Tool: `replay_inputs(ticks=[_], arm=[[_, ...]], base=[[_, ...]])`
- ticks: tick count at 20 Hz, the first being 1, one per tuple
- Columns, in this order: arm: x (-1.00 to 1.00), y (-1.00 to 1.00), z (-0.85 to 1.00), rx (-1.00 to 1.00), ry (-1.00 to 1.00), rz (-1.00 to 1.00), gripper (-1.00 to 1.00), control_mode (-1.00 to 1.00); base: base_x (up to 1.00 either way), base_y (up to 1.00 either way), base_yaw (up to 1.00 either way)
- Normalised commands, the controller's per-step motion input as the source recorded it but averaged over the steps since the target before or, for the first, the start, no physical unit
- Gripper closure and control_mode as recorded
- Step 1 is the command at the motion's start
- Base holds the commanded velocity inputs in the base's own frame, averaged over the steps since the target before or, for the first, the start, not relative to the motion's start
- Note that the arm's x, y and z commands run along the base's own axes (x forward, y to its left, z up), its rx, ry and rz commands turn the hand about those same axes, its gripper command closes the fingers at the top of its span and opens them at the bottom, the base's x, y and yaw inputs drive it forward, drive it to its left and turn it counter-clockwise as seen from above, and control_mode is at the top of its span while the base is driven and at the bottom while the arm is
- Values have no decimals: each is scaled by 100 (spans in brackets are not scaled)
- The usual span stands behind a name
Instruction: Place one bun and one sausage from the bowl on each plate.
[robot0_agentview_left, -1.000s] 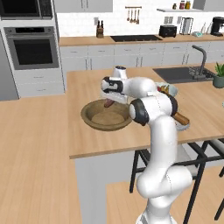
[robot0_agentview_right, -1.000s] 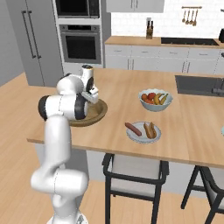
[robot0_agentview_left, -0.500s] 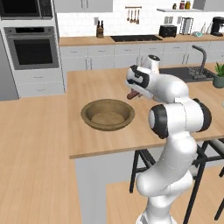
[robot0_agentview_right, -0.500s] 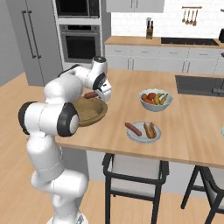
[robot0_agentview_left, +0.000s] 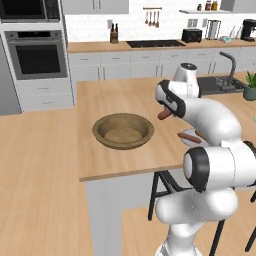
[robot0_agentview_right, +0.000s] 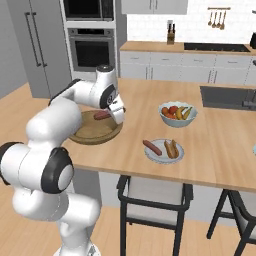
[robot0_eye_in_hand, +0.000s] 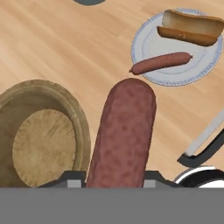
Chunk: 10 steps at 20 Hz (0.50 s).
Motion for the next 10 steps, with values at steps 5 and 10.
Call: replay_inputs(ticks=[5, 10], arm=[[-1, 0, 0, -2, 3, 0, 100, -100], [0, 0, 0, 0, 0, 0, 100, 100]], base=[[0, 0, 0], [0, -16, 0]])
